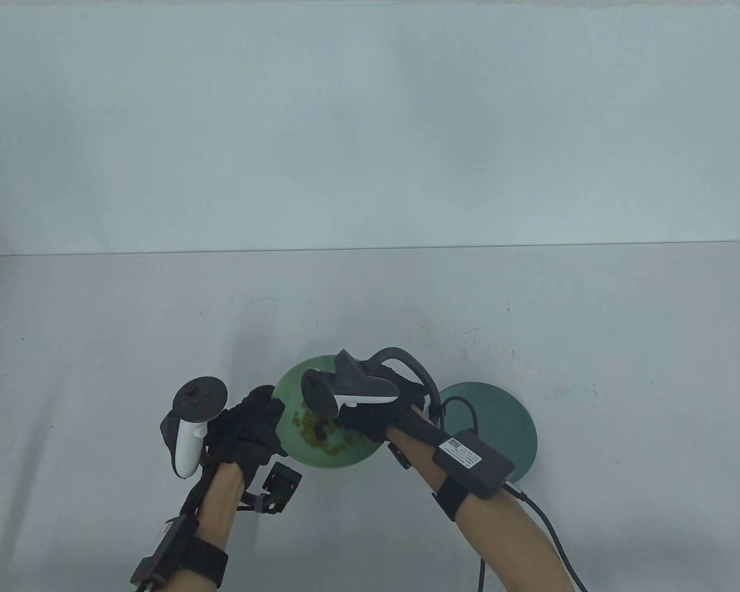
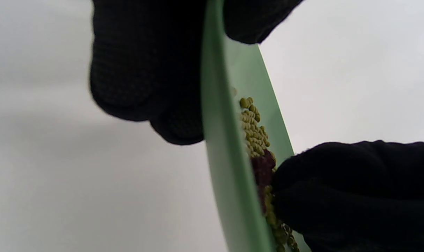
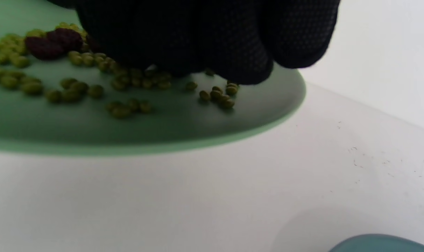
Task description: Pick cranberries with hand pinch into plate
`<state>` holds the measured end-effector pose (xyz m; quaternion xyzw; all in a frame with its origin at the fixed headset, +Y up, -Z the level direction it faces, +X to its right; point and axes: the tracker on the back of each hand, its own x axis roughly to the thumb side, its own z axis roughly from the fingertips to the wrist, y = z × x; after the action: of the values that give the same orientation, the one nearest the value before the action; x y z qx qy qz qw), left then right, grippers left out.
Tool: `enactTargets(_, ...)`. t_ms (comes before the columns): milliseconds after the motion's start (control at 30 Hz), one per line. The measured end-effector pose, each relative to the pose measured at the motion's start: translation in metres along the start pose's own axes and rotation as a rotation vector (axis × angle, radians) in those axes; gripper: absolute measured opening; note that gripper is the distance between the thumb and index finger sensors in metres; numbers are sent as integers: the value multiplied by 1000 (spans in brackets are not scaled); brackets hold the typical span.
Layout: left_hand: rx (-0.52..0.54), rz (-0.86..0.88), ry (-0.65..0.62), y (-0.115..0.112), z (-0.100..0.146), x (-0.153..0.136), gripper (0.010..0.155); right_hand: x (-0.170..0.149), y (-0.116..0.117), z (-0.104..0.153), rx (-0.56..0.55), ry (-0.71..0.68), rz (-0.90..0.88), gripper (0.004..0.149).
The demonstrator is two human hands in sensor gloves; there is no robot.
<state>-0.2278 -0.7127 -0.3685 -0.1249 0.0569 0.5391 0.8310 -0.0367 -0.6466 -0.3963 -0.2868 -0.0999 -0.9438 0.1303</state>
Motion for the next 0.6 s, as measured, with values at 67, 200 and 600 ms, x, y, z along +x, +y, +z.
enactTargets(67, 1, 2, 2, 0, 0, 0, 52, -1, 0, 0, -9, 0, -3, 47)
enactTargets(200, 4, -17, -2, 0, 0, 1, 52, -2, -2, 1, -14, -2, -11, 47)
enactTargets(600, 11, -39, 2, -1, 0, 1, 52, -44, -32, 34, -85, 82, -23, 46)
